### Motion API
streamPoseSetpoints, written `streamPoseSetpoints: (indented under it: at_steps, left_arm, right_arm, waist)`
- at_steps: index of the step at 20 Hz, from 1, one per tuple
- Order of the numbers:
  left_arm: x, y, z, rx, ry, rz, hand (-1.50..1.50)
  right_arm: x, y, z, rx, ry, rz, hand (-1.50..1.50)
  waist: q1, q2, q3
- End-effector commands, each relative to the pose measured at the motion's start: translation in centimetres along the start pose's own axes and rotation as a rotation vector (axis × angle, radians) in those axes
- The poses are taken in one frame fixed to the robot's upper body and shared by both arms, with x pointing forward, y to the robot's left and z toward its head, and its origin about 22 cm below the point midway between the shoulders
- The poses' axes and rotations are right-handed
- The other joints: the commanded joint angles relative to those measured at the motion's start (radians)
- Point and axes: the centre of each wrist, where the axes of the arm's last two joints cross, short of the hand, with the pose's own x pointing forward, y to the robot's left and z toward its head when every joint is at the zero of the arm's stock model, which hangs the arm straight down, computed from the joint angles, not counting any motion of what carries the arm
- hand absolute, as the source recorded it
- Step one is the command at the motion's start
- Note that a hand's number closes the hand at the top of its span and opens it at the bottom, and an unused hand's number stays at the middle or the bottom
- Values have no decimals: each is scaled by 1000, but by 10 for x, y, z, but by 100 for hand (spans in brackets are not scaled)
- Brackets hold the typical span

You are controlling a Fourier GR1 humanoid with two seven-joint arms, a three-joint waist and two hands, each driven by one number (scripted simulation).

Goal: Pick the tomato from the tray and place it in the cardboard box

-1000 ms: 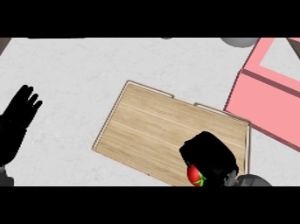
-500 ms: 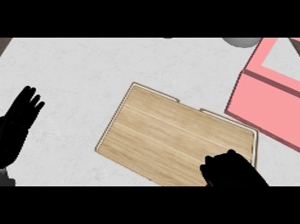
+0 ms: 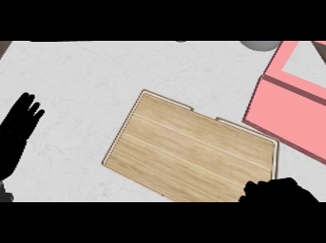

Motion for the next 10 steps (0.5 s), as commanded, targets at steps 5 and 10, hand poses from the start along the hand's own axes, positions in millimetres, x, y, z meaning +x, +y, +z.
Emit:
streamPoseSetpoints:
  at_steps: [5,10]
  left_arm:
    - [-10,-14,7,0,21,14,0]
    - [-2,4,2,8,-13,-10,0]
  right_arm:
    - [1,-66,25,-323,126,-63,150]
    - [-17,-83,16,-361,200,-35,150]
  waist:
    - [0,0,0]
    - [5,2,0]
